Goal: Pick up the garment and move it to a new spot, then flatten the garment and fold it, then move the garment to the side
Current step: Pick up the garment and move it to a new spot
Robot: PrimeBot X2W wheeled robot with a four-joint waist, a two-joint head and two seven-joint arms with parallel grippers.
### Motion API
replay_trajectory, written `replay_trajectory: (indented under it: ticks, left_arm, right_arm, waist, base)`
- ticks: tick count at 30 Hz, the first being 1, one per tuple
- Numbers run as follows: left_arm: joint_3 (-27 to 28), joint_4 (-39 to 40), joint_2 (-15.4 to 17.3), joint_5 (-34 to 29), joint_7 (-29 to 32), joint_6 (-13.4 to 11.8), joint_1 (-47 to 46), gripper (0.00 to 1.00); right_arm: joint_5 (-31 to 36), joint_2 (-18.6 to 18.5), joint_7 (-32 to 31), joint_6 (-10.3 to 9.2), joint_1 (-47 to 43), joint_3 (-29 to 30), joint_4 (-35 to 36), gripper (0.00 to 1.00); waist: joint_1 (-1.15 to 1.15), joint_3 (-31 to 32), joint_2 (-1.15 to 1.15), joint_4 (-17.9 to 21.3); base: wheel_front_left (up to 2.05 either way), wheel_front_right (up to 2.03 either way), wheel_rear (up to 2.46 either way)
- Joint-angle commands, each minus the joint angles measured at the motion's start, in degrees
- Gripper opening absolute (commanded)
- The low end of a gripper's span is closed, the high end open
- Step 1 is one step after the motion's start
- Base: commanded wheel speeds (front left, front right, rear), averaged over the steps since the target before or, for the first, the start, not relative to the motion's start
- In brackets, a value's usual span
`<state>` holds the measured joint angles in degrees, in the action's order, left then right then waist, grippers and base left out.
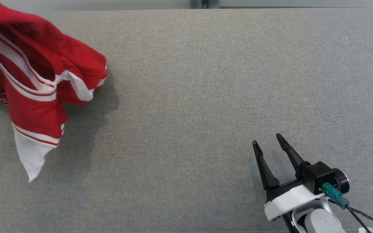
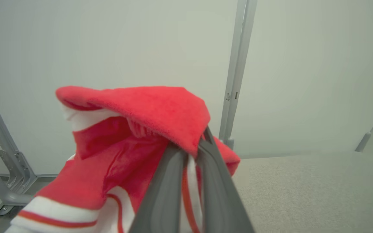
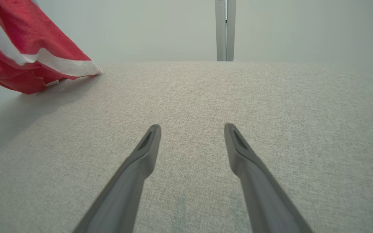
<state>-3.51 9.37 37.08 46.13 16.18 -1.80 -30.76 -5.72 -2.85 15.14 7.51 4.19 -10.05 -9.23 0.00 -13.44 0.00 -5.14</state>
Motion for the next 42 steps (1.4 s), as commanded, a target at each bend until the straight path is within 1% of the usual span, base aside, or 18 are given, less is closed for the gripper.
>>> replay_trajectory:
  ticks: [1,3,4,6,7,10,14,17,23,24,25,28,32,37,38,39,40,42]
  left_arm:
    - [-1.5,3.88,-1.1,0.95,1.62,-0.19,-0.57,0.0]
    - [-2.19,5.61,-1.43,1.26,2.4,-0.29,-1.23,0.0]
    - [-4.05,8.6,-2.38,1.79,3.92,-0.45,-2.56,0.0]
    - [-6.27,10.99,-3.89,2.41,5.35,-0.55,-3.67,0.0]
    - [-6.27,10.99,-3.89,2.41,5.35,-0.55,-3.67,0.0]
    - [-10.48,13.23,-6.69,3.48,7.92,-0.34,-6.09,0.0]
    - [-16.13,13.49,-10.76,2.65,9.93,-0.22,-10.58,0.0]
    - [-19.71,11.39,-13.39,1.12,10.65,-0.04,-13.52,0.0]
    - [-24.72,1.73,-17.0,-3.21,8.09,0.48,-15.09,0.0]
    - [-25.31,-0.43,-17.31,-3.86,7.33,0.74,-14.72,0.0]
    - [-26.1,-4.98,-18.84,-4.78,5.02,0.39,-13.54,0.0]
    - [-27.85,-13.12,-20.83,-6.41,1.17,0.4,-11.66,0.0]
    - [-30.08,-24.25,-23.1,-8.4,-3.84,1.35,-9.33,0.0]
    - [-31.35,-33.81,-25.92,-8.53,-8.73,2.98,-8.13,0.0]
    - [-31.59,-35.04,-26.32,-8.54,-9.44,3.39,-8.16,0.15]
    - [-31.77,-36.09,-26.64,-8.48,-10.03,3.85,-8.2,0.65]
    - [-31.91,-36.87,-26.88,-8.5,-10.59,4.09,-8.26,1.0]
    - [-32.0,-37.33,-27.06,-8.76,-11.66,4.12,-8.07,1.0]
  right_arm:
    - [-0.62,-0.1,0.02,-0.04,0.96,-0.22,-0.04,1.0]
    - [-0.83,-0.1,0.02,-0.04,1.09,-0.45,-0.08,1.0]
    - [-1.27,-0.1,0.02,-0.04,1.48,-0.88,-0.1,1.0]
    - [-1.62,-0.13,0.02,-0.04,1.86,-1.08,-0.03,1.0]
    - [-1.62,-0.13,0.02,-0.04,1.86,-1.08,-0.03,1.0]
    - [-2.06,-0.11,0.02,-0.04,1.93,-1.3,0.02,1.0]
    - [-2.61,-0.12,0.02,-0.04,2.29,-1.52,0.34,1.0]
    - [-3.29,-0.11,0.02,-0.04,2.69,-1.43,0.74,1.0]
    - [-4.47,-0.11,0.02,-0.04,2.86,-1.54,1.25,1.0]
    - [-4.72,-0.09,0.02,-0.04,2.76,-1.5,1.28,1.0]
    - [-4.87,-0.09,0.02,-0.04,2.44,-1.12,1.26,1.0]
    - [-5.12,-0.09,0.02,-0.04,1.85,-0.77,1.26,1.0]
    - [-5.34,-0.09,0.02,-0.04,1.72,-0.89,1.18,1.0]
    - [-4.88,-0.08,0.02,-0.04,1.02,0.0,1.39,1.0]
    - [-4.63,-0.09,0.02,-0.04,0.82,0.26,1.32,1.0]
    - [-4.42,-0.08,0.02,-0.04,0.57,0.46,1.27,1.0]
    - [-4.14,-0.09,0.02,-0.04,0.33,0.65,1.25,1.0]
    - [-3.73,-0.09,0.02,-0.04,-0.09,0.85,1.24,1.0]
  waist:
    - [0.0,0.26,0.0,0.35]
    - [0.0,0.38,0.0,0.65]
    - [0.0,0.58,0.0,1.35]
    - [0.0,0.73,0.0,2.15]
    - [0.0,0.73,0.0,2.15]
    - [0.0,0.87,0.0,3.47]
    - [0.0,0.79,0.0,6.1]
    - [0.0,0.45,0.0,8.39]
    - [0.0,-0.6,0.0,13.07]
    - [0.0,-0.73,0.0,13.76]
    - [0.0,-0.89,0.0,14.87]
    - [0.0,-1.04,0.0,15.94]
    - [0.0,-1.04,0.0,17.05]
    - [0.0,-0.7,0.0,16.91]
    - [0.0,-0.52,0.0,16.65]
    - [0.0,-0.28,0.0,16.39]
    - [0.0,-0.03,0.0,16.11]
    - [0.0,0.47,0.0,15.61]
  base:
    - [0.0,0.0,0.0]
    - [0.0,0.0,0.0]
    - [0.0,0.0,0.0]
    - [0.0,0.0,0.0]
    - [0.0,0.0,0.0]
    - [0.0,0.0,0.0]
    - [0.0,0.0,0.0]
    - [0.0,0.0,0.0]
    - [0.0,0.0,0.0]
    - [0.0,0.0,0.0]
    - [0.0,0.0,0.0]
    - [0.0,0.0,0.0]
    - [0.0,0.0,0.0]
    - [0.0,0.0,0.0]
    - [0.0,0.0,0.0]
    - [0.0,0.0,0.0]
    - [0.0,0.0,0.0]
    - [0.0,0.0,0.0]
